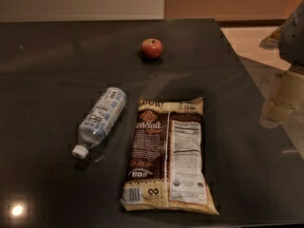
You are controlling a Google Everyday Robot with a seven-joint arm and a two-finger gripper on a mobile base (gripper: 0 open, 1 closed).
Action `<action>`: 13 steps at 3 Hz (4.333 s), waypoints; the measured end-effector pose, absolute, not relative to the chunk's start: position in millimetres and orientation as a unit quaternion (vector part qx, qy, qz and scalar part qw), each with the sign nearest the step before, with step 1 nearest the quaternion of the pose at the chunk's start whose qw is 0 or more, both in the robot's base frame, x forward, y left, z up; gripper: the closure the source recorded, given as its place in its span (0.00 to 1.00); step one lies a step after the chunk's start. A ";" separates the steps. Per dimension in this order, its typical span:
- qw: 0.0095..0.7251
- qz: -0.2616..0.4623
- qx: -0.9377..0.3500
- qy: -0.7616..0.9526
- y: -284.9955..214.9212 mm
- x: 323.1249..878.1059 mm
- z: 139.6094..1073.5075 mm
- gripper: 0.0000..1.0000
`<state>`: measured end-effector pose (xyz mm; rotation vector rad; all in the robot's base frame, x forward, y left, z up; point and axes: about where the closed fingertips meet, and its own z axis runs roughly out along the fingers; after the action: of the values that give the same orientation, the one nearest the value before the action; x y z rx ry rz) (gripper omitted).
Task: Move brown chip bag near apple
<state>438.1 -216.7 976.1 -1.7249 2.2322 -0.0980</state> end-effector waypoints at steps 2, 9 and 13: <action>0.155 -0.028 -0.608 0.778 -211.6 441.5 973.3 0.00; 0.073 0.137 -0.644 0.749 -80.7 482.3 857.2 0.00; 0.069 0.131 -0.659 0.738 -70.9 489.5 866.2 0.86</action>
Offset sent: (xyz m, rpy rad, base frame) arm 0.0072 0.0105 -0.0125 0.0077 0.0543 0.0298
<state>489.5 -70.9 866.2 -1.9825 2.2216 0.3936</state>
